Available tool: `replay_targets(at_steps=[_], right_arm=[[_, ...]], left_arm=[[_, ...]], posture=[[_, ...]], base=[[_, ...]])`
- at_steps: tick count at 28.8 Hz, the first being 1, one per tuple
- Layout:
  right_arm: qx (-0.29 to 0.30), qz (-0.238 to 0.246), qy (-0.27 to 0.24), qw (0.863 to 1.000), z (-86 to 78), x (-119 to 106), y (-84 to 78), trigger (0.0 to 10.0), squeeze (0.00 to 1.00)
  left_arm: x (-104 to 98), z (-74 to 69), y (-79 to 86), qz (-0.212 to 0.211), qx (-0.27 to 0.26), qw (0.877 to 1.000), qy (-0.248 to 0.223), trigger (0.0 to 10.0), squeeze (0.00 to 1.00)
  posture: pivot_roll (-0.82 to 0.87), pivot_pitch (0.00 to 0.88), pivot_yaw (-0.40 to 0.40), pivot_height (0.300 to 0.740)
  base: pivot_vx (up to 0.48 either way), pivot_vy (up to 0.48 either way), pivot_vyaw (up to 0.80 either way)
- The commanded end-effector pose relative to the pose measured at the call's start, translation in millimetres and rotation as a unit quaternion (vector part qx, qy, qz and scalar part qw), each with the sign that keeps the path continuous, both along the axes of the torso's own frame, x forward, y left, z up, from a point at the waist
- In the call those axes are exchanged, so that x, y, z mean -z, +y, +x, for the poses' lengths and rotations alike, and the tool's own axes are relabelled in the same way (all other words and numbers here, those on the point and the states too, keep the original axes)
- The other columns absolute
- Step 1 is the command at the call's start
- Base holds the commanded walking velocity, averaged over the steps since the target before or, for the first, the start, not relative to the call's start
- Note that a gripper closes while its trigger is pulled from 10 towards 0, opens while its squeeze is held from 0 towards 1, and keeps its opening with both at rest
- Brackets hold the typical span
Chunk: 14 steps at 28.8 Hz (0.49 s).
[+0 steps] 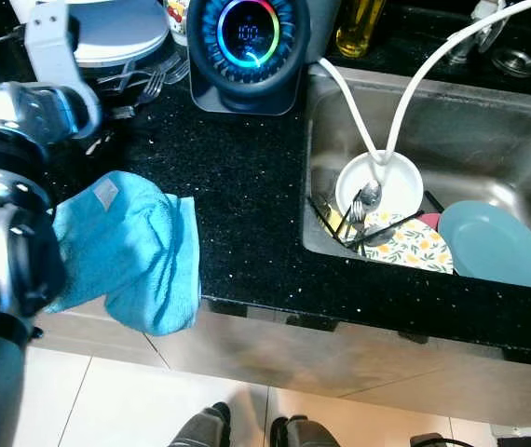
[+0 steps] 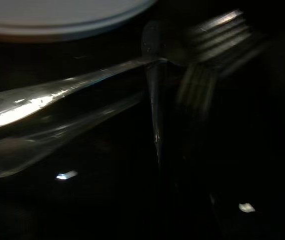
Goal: Kitchen organization
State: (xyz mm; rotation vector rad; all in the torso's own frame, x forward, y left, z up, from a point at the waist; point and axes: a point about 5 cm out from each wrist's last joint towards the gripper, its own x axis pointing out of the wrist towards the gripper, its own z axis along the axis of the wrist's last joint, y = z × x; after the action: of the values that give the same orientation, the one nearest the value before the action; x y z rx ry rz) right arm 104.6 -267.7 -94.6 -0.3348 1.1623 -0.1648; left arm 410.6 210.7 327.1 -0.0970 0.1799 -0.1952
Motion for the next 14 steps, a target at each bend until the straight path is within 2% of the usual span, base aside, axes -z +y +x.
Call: replay_targets(at_steps=[1, 2, 4, 6, 7, 9, 14], right_arm=[[0.011, 0.001, 0.021, 1.0, -12.9, 4, -0.3, 10.0, 0.0], [0.01, 0.002, 0.02, 1.0, -11.4, 3, 0.6, 10.0, 0.0], [0.01, 0.002, 0.02, 1.0, -11.4, 3, 0.6, 10.0, 0.0], [0.009, 0.003, 0.02, 1.0, -10.5, 3, 1.1, 10.0, 0.0], [0.009, 0.003, 0.02, 1.0, -10.5, 3, 1.1, 10.0, 0.0], [0.008, 0.004, 0.019, 1.0, -9.1, 3, 1.7, 10.0, 0.0], [0.007, 0.004, 0.018, 1.0, -7.8, 3, 2.1, 10.0, 0.0]], left_arm=[[-1, -1.0, -9.1, 0.005, 0.011, 1.0, -0.003, 0.0, 0.0], [-2, -7.0, -27.6, -0.01, 0.037, 0.999, -0.01, 0.0, 0.0], [-2, -7.0, -27.6, -0.01, 0.037, 0.999, -0.01, 0.0, 0.0], [2, -14.1, -37.7, -0.013, 0.045, 0.999, -0.01, 0.0, 0.0], [2, -14.1, -37.7, -0.013, 0.045, 0.999, -0.01, 0.0, 0.0], [15, -21.9, -41.3, 0.001, 0.034, 0.999, -0.006, 0.0, 0.0], [27, -34.2, -44.3, 0.007, 0.005, 1.0, -0.01, 0.0, 0.0]], posture=[[0.04, 0.246, -0.045, 0.74], [0.05, 0.244, -0.049, 0.74], [0.05, 0.244, -0.049, 0.74], [0.05, 0.243, -0.05, 0.74], [0.05, 0.243, -0.05, 0.74], [0.05, 0.244, -0.051, 0.74], [0.06, 0.242, -0.051, 0.74]], base=[[0.0, 0.0, 0.0], [0.0, 0.0, 0.0], [0.0, 0.0, 0.0], [0.0, 0.0, 0.0], [0.0, 0.0, 0.0], [0.0, 0.0, 0.0], [0.0, 0.0, 0.0]])
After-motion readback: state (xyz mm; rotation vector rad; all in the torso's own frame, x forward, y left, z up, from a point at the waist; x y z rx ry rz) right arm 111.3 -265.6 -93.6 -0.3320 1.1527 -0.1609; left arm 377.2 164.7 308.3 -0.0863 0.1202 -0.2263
